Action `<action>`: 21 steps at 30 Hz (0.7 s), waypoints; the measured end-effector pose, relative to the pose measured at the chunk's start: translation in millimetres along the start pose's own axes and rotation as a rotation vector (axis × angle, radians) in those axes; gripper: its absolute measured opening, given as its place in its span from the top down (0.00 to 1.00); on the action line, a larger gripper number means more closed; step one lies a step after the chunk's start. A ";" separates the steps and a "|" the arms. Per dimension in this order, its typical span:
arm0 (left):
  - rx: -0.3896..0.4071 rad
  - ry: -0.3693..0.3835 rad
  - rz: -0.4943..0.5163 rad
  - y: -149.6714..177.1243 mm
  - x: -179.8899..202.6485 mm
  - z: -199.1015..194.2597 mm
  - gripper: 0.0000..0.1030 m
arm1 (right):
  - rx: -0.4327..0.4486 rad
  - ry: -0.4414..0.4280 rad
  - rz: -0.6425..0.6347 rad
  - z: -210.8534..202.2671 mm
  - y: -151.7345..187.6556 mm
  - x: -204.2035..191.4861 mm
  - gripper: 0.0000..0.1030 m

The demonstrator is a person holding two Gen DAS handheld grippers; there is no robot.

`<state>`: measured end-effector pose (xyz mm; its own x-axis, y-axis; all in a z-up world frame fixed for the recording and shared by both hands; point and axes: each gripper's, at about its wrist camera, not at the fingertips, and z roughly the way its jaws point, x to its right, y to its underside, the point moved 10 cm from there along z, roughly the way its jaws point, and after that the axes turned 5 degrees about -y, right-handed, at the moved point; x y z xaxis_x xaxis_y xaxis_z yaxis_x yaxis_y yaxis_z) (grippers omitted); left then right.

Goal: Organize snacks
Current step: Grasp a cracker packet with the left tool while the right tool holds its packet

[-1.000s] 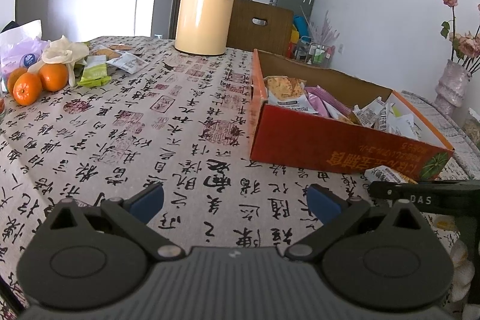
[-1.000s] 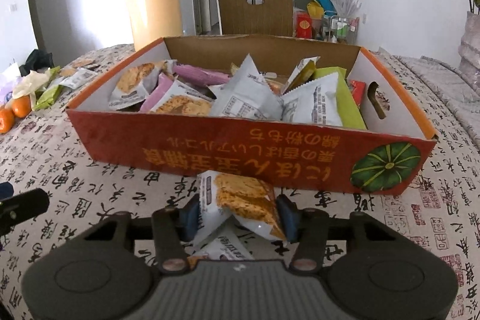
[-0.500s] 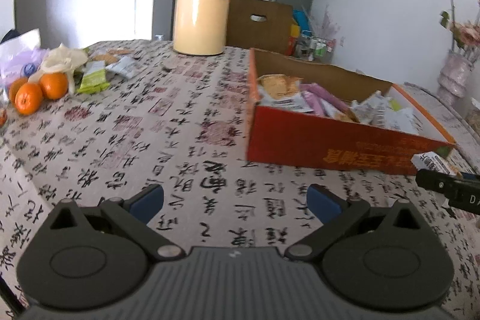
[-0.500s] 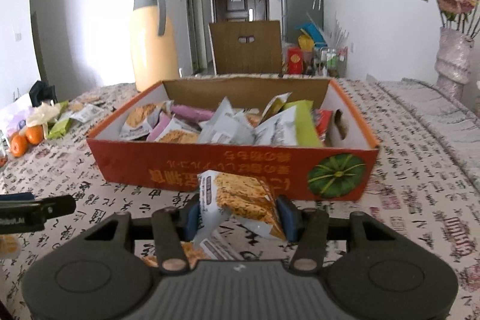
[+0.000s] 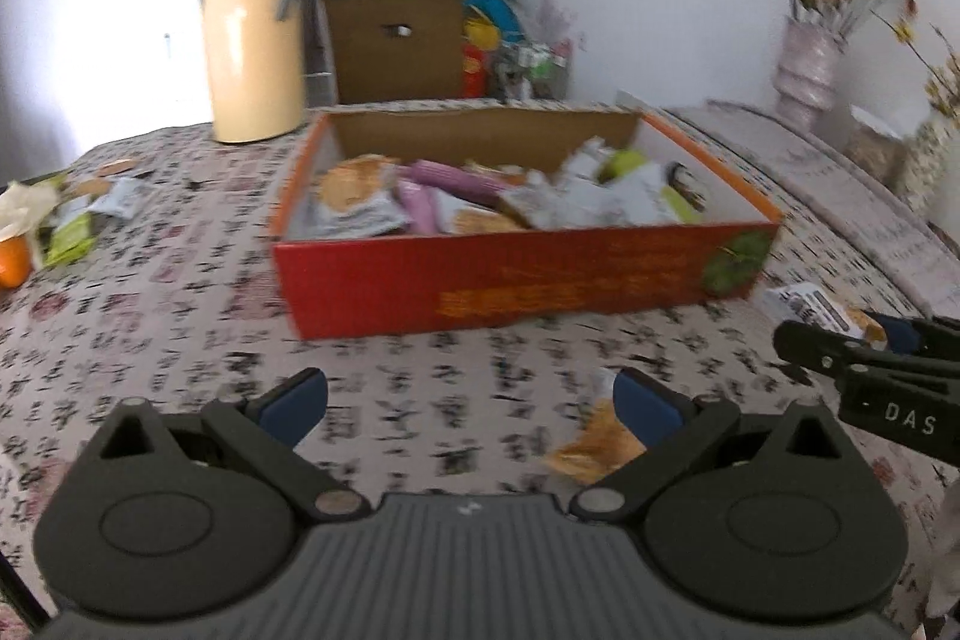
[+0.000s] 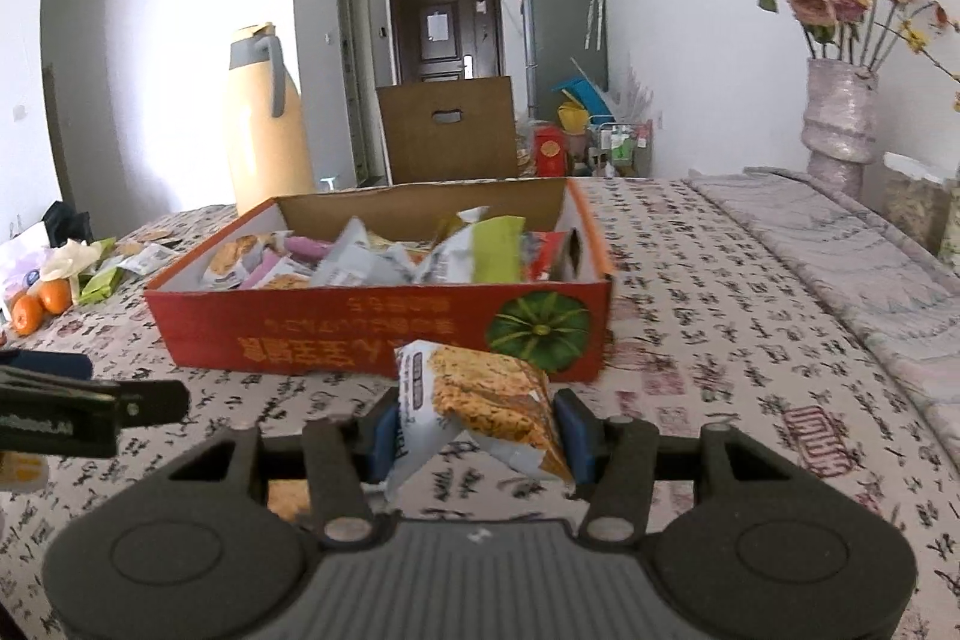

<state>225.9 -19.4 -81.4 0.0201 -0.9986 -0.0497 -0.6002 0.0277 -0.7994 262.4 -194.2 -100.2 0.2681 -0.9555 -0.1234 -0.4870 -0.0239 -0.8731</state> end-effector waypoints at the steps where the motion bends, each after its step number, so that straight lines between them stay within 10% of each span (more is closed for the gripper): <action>1: -0.006 0.007 0.011 1.1 6.7 1.6 0.00 | 0.002 0.003 0.003 -1.6 2.0 4.3 0.49; 14: -0.105 0.020 0.132 19.8 67.7 36.9 0.00 | 0.030 0.017 0.065 -14.8 13.4 44.2 0.49; 21: -0.144 0.037 0.118 26.7 72.8 43.3 0.34 | 0.039 0.006 0.085 -16.6 15.9 51.2 0.49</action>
<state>246.1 -89.4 -132.3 -0.0852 -0.9898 -0.1143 -0.7047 0.1409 -0.6954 254.6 -248.3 -112.6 0.2222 -0.9554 -0.1946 -0.4748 0.0683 -0.8774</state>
